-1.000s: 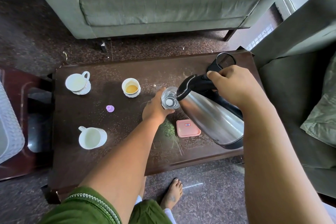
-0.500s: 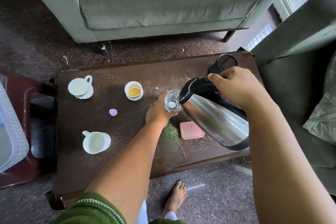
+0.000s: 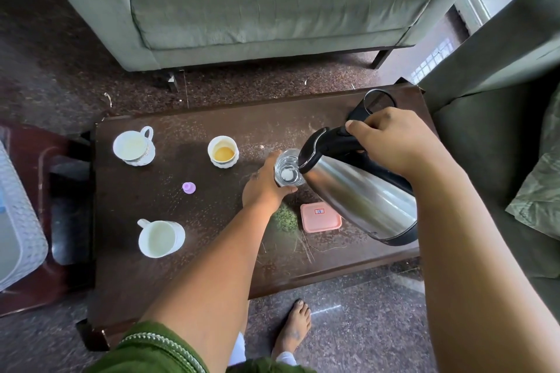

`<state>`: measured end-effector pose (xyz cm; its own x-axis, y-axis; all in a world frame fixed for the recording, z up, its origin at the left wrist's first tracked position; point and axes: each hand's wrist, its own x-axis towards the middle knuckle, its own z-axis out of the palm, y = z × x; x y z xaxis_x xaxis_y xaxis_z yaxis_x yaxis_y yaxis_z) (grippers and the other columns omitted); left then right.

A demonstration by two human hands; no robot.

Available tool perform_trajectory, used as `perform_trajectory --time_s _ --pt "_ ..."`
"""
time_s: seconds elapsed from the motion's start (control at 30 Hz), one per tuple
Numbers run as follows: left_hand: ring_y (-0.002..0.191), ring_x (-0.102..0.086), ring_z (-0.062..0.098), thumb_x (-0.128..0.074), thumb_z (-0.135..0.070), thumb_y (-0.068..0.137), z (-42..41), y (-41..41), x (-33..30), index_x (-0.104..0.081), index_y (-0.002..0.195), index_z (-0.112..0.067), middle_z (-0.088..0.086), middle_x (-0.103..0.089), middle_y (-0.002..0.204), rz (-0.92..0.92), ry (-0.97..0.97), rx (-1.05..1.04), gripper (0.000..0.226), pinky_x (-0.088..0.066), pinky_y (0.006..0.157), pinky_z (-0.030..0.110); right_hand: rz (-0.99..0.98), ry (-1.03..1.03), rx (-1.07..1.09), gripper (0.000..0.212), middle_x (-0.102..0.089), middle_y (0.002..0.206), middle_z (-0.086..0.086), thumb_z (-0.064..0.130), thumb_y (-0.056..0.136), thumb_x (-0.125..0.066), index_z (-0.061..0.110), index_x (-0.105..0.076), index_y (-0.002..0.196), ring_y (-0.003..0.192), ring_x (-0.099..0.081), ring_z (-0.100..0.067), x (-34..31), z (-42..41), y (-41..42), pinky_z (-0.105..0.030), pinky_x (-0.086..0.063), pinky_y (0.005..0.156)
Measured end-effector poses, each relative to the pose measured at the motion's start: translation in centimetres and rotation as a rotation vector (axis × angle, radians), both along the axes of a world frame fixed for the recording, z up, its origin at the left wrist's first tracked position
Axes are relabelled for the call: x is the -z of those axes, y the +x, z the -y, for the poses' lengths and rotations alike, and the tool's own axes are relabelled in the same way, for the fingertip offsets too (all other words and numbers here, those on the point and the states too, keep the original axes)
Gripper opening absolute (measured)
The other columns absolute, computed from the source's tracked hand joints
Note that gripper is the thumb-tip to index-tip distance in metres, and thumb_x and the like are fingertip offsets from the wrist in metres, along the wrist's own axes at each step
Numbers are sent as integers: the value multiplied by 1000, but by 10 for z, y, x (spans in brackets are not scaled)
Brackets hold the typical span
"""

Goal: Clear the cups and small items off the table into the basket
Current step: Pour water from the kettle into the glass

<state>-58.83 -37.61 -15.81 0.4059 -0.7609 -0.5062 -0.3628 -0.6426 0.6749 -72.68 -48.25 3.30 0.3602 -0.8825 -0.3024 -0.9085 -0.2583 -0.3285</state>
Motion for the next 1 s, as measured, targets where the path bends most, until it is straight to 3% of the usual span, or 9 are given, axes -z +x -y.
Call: perform_trajectory --time_s 0.3,0.5,0.73,1.0 --pt "113 -61 25 -78 -39 72 -3 3 3 -26 137 -48 -5 -62 128 26 0 1 84 -48 95 45 -4 -15 -40 50 -66 74 -16 47 90 -47 3 -64 73 77 -59 -33 3 0 9 -38 -49 69" --pt "111 -62 26 -79 -39 70 -4 3 6 -31 133 -47 -6 -66 122 25 -8 1 80 -51 90 46 -28 -19 -57 48 -66 78 -13 48 91 -47 6 -66 77 81 -60 -32 4 -3 10 -28 -41 58" --pt "109 -64 25 -78 -39 71 -3 3 8 -32 131 -47 -8 -67 120 28 -26 10 76 -52 90 46 -14 -8 -69 47 -63 75 -10 49 91 -48 8 -66 77 79 -59 -31 2 -2 10 -25 -37 55" --pt "114 -61 25 -78 -42 71 -1 -1 11 -30 134 -47 -8 -63 126 35 -24 19 80 -50 93 46 -13 3 -67 48 -66 74 -12 49 90 -48 7 -66 74 77 -60 -31 1 4 1 -37 -50 67"
